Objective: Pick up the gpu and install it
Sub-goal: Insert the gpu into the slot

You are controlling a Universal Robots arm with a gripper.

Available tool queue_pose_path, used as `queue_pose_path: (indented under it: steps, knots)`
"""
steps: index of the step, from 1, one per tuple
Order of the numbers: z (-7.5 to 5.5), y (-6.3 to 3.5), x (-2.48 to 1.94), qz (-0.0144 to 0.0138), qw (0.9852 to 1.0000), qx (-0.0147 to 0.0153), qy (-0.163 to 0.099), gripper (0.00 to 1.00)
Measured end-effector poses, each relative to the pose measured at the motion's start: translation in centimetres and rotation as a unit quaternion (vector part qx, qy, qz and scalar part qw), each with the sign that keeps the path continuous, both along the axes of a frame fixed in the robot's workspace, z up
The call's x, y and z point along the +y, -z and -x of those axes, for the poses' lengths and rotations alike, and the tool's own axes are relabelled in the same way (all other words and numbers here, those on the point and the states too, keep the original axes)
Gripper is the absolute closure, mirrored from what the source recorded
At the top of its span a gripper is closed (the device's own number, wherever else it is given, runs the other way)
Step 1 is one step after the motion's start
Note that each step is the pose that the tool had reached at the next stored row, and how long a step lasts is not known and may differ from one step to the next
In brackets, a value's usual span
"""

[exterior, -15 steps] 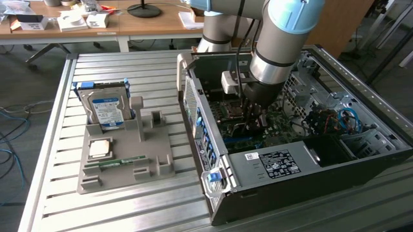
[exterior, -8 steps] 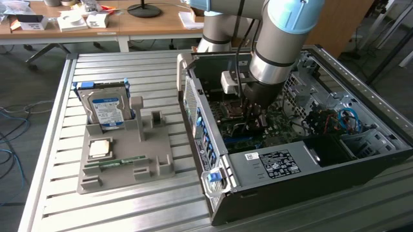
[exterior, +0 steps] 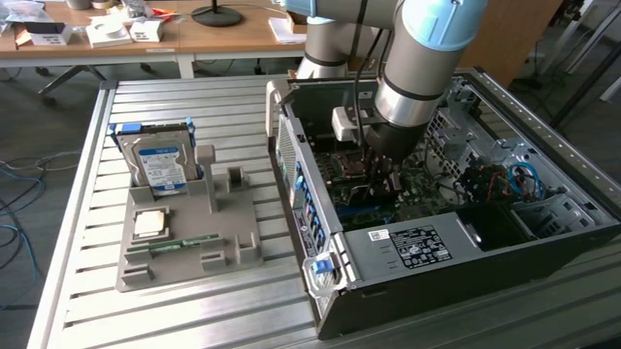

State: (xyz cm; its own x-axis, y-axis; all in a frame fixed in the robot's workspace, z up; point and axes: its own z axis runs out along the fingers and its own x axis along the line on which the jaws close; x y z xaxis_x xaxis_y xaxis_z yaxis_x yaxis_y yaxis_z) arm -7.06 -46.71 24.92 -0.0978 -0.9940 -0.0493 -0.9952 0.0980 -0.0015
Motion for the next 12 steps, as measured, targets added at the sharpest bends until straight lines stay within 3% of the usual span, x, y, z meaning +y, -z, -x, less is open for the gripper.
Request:
queue_pose_path:
  steps: [12]
  knots:
    - [0.00, 0.09, 0.00, 0.0001, 1.0000, 0.0000, 0.000, 0.74]
